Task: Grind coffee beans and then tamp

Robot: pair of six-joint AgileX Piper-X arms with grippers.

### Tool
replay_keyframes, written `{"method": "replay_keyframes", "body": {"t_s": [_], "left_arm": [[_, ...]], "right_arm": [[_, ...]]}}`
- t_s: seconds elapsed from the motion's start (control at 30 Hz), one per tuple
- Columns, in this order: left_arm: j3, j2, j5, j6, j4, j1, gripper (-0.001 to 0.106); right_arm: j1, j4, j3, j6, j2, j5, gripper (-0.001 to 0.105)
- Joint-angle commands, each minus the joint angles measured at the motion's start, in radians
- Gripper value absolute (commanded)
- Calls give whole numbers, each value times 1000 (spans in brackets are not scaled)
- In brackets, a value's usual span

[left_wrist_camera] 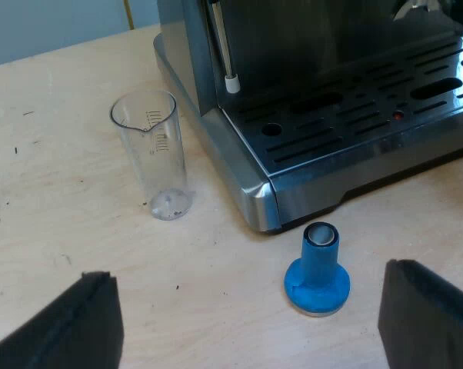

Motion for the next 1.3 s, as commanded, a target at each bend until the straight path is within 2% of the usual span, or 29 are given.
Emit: {"method": "replay_keyframes", "body": {"t_s": [0.03,0.3,0.47,0.7,0.77,0.83,1.07,1.17,1.3], "left_arm": [[-2,-43,5,-12,-10,0,70],[-2,-36,1,-45,-10,-4,70],[-8,-33,1,-45,-10,-27,70],[-51,37,7,-48,-12,-33,70],[-56,61,25,-53,-17,-33,70],[-56,95,74,-76,-39,-44,70],[-56,203,140,-99,-100,-101,70],[-56,258,144,-99,-160,-137,70],[-56,328,183,-99,-266,-191,70]], "right_arm": [[-2,-14,-3,-5,-45,1,60],[-2,-15,-4,10,-45,17,60],[-2,-9,-45,10,-35,73,60],[-2,13,-163,10,55,104,60],[-2,33,-195,10,92,104,60],[4,57,-240,10,145,104,60],[49,113,-362,10,292,100,60],[81,161,-421,10,369,98,60],[141,175,-497,10,464,98,60]]}}
